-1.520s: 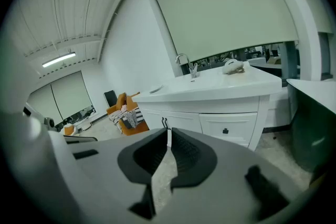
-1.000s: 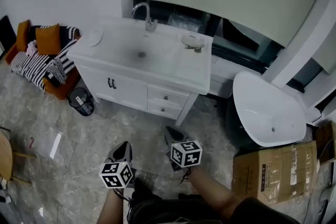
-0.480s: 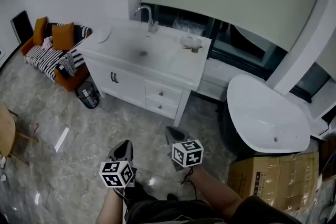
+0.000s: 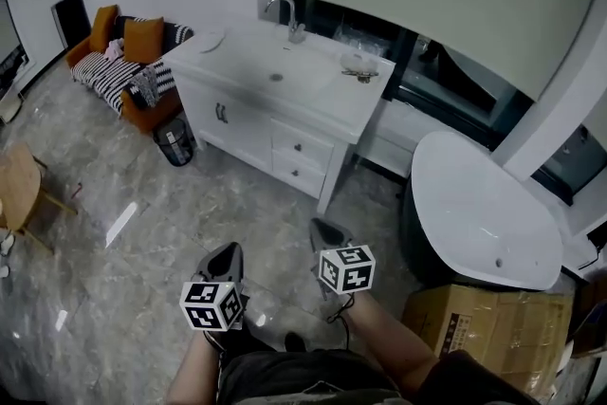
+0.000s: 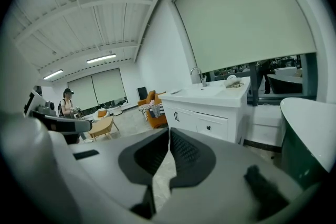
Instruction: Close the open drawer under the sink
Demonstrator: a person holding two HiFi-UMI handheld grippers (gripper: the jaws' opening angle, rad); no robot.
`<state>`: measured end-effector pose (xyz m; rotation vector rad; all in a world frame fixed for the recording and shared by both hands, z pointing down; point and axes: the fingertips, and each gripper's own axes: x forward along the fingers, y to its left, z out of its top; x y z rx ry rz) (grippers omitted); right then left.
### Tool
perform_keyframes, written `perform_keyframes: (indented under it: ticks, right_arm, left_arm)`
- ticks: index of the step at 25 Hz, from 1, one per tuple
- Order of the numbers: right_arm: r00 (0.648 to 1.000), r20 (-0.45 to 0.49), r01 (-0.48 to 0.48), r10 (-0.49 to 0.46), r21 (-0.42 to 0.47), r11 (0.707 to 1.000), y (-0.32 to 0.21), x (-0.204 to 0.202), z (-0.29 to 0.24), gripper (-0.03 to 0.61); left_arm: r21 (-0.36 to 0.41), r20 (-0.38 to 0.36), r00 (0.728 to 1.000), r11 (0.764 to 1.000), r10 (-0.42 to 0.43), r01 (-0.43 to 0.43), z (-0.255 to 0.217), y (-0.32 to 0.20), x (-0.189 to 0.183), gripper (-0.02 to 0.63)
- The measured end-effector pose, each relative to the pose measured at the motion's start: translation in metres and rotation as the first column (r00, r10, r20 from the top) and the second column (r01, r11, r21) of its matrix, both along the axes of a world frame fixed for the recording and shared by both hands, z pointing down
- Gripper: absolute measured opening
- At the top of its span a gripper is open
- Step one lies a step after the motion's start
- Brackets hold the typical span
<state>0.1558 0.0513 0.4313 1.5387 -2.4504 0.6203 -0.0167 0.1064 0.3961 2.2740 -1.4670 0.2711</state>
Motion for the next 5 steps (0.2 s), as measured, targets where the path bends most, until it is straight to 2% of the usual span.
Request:
perform_keyframes:
  ticks: [5]
  right_arm:
    - [1.0, -0.009, 0.016, -0.016, 0.011, 1.0, 0.024, -0.001, 0.008, 0.031]
  left_arm:
    - [0.023, 0.002, 1.0, 1.0, -0.022, 0.022, 0.002, 0.025, -0.003, 0.015]
